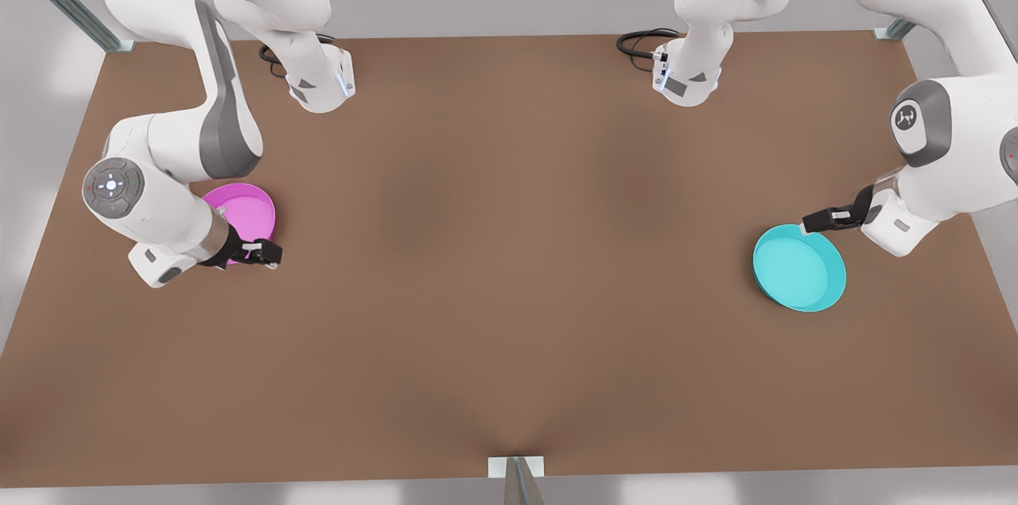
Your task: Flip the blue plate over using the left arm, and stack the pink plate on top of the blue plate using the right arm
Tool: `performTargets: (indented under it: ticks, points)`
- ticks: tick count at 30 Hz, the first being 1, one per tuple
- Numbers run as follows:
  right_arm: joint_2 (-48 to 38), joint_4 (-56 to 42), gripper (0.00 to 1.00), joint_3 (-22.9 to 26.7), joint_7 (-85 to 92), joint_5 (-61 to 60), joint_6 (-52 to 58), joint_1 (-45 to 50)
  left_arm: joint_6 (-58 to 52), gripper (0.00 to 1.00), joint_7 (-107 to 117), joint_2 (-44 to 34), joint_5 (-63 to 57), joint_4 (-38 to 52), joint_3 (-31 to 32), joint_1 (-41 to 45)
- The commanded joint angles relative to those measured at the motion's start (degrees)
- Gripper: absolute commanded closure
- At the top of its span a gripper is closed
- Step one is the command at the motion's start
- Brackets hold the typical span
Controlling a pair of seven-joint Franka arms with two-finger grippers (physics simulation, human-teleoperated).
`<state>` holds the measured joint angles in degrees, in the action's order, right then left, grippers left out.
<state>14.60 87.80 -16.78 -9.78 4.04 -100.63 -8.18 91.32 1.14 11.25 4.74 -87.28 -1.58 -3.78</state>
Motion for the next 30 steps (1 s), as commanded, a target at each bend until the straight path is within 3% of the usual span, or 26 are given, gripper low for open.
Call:
performTargets:
  ticks: [1,4,7,10,12,19,23,27,30]
  points:
    - [0.0,0.0,0.0,0.0,0.0,0.1,0.1,0.0,0.0,0.0,0.0,0.0,0.0,0.0,0.0,0.0]
    - [0.4,-0.3,0.0,0.0,0.2,-0.3,0.1,-0.3,0.8,0.0,-15.3,6.5,2.2,0.4,0.0,-9.3]
    - [1.7,0.4,0.0,0.0,0.5,-0.4,2.8,-2.3,11.9,0.0,-26.4,16.2,5.8,0.4,0.2,-19.0]
    - [1.8,0.9,0.0,0.2,5.8,0.2,4.9,-11.8,23.3,0.0,-30.2,25.0,12.3,0.4,0.6,-23.4]
    - [1.9,1.2,0.0,0.1,6.4,1.1,5.0,-13.5,29.9,0.0,-30.3,28.6,13.0,0.4,4.2,-27.0]
    - [2.8,-2.3,0.0,-0.2,10.0,1.1,4.4,-9.8,31.3,0.0,-34.6,33.0,12.9,0.2,5.5,-27.6]
    - [4.7,-3.5,0.0,-0.2,17.9,1.2,4.7,-9.1,24.4,0.0,-39.6,33.2,12.7,0.2,5.4,-29.2]
    - [7.5,-7.0,0.0,0.0,1.4,-1.4,6.4,-9.3,21.9,0.0,-40.2,33.0,12.6,-0.6,5.4,-28.8]
    - [7.8,-9.0,0.0,0.1,-0.2,-2.3,6.3,-10.3,22.4,0.0,-40.3,33.3,12.4,-0.6,5.3,-29.3]
